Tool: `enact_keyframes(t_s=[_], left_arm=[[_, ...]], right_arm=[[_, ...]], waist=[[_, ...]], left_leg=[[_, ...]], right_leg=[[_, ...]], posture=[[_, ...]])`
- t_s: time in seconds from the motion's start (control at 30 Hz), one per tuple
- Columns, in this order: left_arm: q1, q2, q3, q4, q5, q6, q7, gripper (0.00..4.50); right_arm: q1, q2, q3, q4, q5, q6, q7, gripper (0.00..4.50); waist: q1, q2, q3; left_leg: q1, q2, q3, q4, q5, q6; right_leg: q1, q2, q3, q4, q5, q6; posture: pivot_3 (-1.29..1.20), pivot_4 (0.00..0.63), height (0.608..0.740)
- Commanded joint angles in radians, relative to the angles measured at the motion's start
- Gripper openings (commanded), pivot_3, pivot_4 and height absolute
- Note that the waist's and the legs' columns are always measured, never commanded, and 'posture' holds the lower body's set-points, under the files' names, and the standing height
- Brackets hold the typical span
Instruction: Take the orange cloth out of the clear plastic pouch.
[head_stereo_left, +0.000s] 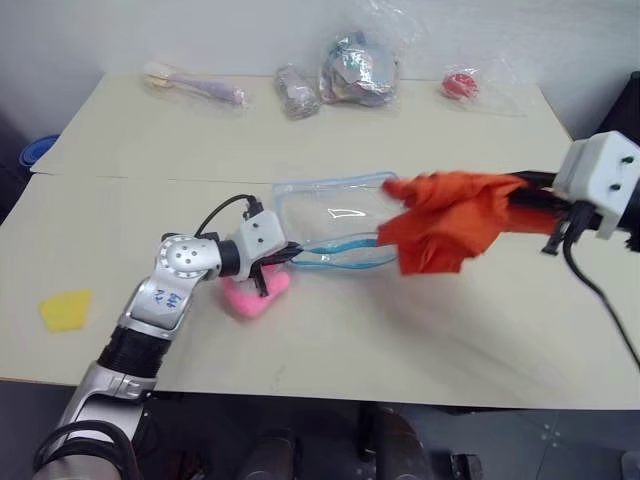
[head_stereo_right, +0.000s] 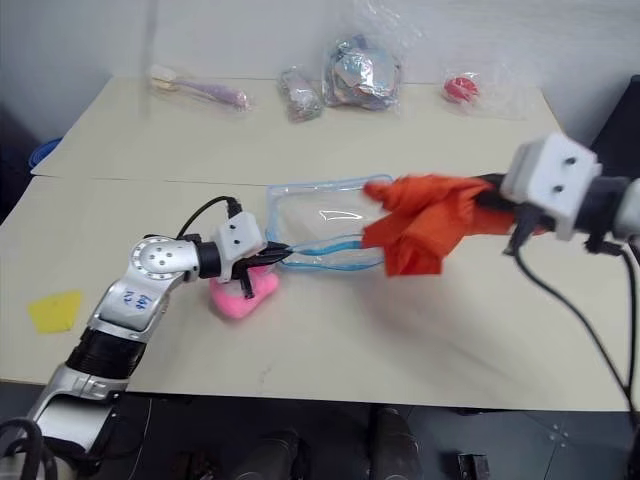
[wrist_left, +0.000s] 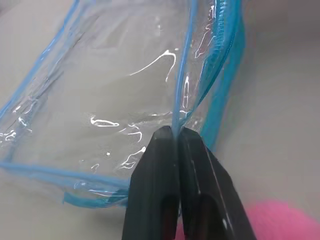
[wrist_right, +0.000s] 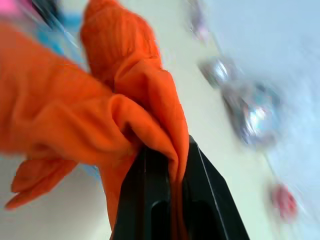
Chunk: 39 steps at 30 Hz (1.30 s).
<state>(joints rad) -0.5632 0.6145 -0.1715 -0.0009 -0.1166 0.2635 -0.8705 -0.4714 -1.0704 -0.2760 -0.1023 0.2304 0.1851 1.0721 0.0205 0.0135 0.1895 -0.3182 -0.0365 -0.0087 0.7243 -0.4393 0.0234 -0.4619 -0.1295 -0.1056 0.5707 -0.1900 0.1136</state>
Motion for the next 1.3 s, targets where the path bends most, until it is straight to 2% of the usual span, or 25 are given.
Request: enact_keyframes(t_s=[0.03, 0.1, 0.2, 0.37, 0.43, 0.57, 0.63, 0.67, 0.77, 0.87, 0.9, 1.0, 1.1, 1.2, 1.3], left_arm=[[0.018, 0.032, 0.052, -0.086, -0.064, 0.02, -0.056, 1.35], [0.031, 0.05, 0.081, -0.131, -0.12, 0.055, -0.093, 2.01], [0.043, 0.082, 0.13, -0.218, -0.229, 0.165, -0.142, 2.99], [0.041, 0.153, 0.25, -0.331, -0.44, 0.384, -0.181, 2.99], [0.045, 0.195, 0.299, -0.362, -0.517, 0.454, -0.202, 2.99], [0.064, 0.282, 0.39, -0.38, -0.63, 0.542, -0.236, 2.99], [0.087, 0.323, 0.422, -0.38, -0.658, 0.561, -0.257, 3.03], [0.112, 0.347, 0.44, -0.379, -0.652, 0.549, -0.273, 3.03], [0.18, 0.387, 0.484, -0.384, -0.653, 0.528, -0.298, 3.03], [0.251, 0.413, 0.535, -0.378, -0.642, 0.492, -0.324, 3.03], [0.264, 0.42, 0.545, -0.376, -0.64, 0.485, -0.33, 3.03], [0.253, 0.423, 0.555, -0.354, -0.647, 0.47, -0.329, 3.03], [0.2, 0.414, 0.521, -0.323, -0.651, 0.466, -0.318, 3.03], [0.151, 0.404, 0.475, -0.292, -0.627, 0.443, -0.324, 3.03], [0.099, 0.391, 0.43, -0.259, -0.606, 0.416, -0.327, 3.03]], right_arm=[[0.032, 0.02, -0.036, 0.098, -0.057, -0.055, -0.1, 0.0], [0.102, 0.04, -0.033, 0.159, -0.12, -0.125, -0.164, 0.0], [0.245, 0.045, -0.004, 0.228, -0.235, -0.326, -0.236, 0.0], [0.329, 0.02, 0.063, 0.444, -0.449, -0.669, -0.445, 0.0], [0.321, 0.005, 0.088, 0.532, -0.508, -0.754, -0.515, 0.0], [0.284, -0.017, 0.126, 0.654, -0.532, -0.845, -0.555, 0.0], [0.268, -0.022, 0.132, 0.69, -0.515, -0.864, -0.548, 0.53], [0.265, -0.018, 0.124, 0.697, -0.473, -0.852, -0.518, 0.72], [0.283, -0.017, 0.089, 0.673, -0.344, -0.786, -0.418, 1.77], [0.448, -0.053, -0.034, 0.495, -0.049, -0.533, -0.146, 2.87], [0.505, -0.067, -0.086, 0.442, 0.022, -0.434, -0.08, 3.07], [0.704, -0.111, -0.337, 0.406, 0.135, -0.212, 0.078, 3.07], [0.772, -0.104, -0.531, 0.423, 0.214, 0.012, 0.093, 3.07], [0.85, -0.069, -0.649, 0.399, 0.244, 0.124, 0.139, 3.07], [0.891, -0.023, -0.681, 0.376, 0.238, 0.15, 0.126, 3.07]], waist=[[0.0, 0.0, 0.0], [0.003, 0.0, 0.0], [0.006, 0.0, 0.0], [-0.009, 0.001, 0.0], [-0.023, 0.001, 0.0], [-0.034, 0.001, 0.0], [-0.044, 0.001, 0.0], [-0.047, 0.001, 0.0], [-0.048, 0.002, 0.001], [-0.039, 0.004, 0.001], [-0.032, 0.004, 0.001], [-0.01, 0.006, 0.002], [-0.004, 0.006, 0.002], [0.0, 0.006, 0.001], [0.001, 0.006, 0.001]], left_leg=[[0.0, 0.0, 0.0, 0.0, 0.0, 0.0], [0.0, 0.0, 0.001, 0.0, 0.0, 0.0], [-0.001, 0.0, 0.0, 0.0, 0.0, 0.0], [0.001, 0.0, 0.002, 0.0, 0.0, 0.0], [0.002, 0.001, 0.002, 0.0, 0.0, 0.0], [0.003, 0.006, 0.003, -0.001, 0.001, -0.001], [0.003, 0.006, 0.002, -0.001, 0.001, -0.001], [0.003, 0.006, 0.002, -0.001, 0.001, -0.001], [0.003, 0.007, 0.002, -0.002, 0.001, -0.001], [0.002, 0.007, 0.001, -0.002, 0.001, -0.001], [0.002, 0.007, 0.0, -0.002, 0.001, -0.001], [0.001, 0.006, 0.0, -0.002, 0.0, 0.0], [0.002, 0.006, 0.001, -0.002, -0.001, 0.002], [0.011, 0.008, -0.004, -0.006, -0.002, 0.003], [0.015, 0.006, -0.003, -0.009, -0.002, 0.003]], right_leg=[[0.0, 0.0, 0.0, 0.0, 0.0, 0.0], [0.0, 0.0, 0.0, 0.0, 0.0, 0.0], [0.0, -0.001, -0.001, 0.0, 0.0, 0.0], [0.0, -0.001, 0.001, 0.0, 0.0, 0.001], [0.001, -0.001, 0.002, 0.001, 0.0, 0.001], [0.001, 0.0, 0.002, 0.001, 0.0, 0.0], [0.001, 0.0, 0.003, 0.001, 0.0, 0.0], [0.001, 0.0, 0.003, 0.001, 0.0, 0.0], [0.001, 0.0, 0.002, 0.0, 0.0, 0.0], [0.001, 0.0, 0.001, -0.001, 0.0, 0.0], [0.001, 0.0, 0.001, -0.002, 0.0, 0.0], [0.002, 0.0, 0.001, -0.005, 0.001, 0.0], [0.009, 0.0, 0.001, -0.007, 0.002, 0.002], [0.019, 0.003, 0.002, -0.012, 0.003, 0.002], [0.019, 0.004, 0.003, -0.012, 0.003, 0.002]], posture=[[0.0, 0.15, 0.74], [0.0, 0.15, 0.74], [0.0, 0.15, 0.74], [0.0, 0.15, 0.74], [0.0, 0.15, 0.74], [0.0, 0.15, 0.74], [0.0, 0.15, 0.74], [0.0, 0.15, 0.74], [0.0, 0.15, 0.74], [0.0, 0.15, 0.74], [0.0, 0.15, 0.74], [0.0, 0.15, 0.74], [0.0, 0.15, 0.74], [0.0, 0.15, 0.74], [0.0, 0.15, 0.74]])
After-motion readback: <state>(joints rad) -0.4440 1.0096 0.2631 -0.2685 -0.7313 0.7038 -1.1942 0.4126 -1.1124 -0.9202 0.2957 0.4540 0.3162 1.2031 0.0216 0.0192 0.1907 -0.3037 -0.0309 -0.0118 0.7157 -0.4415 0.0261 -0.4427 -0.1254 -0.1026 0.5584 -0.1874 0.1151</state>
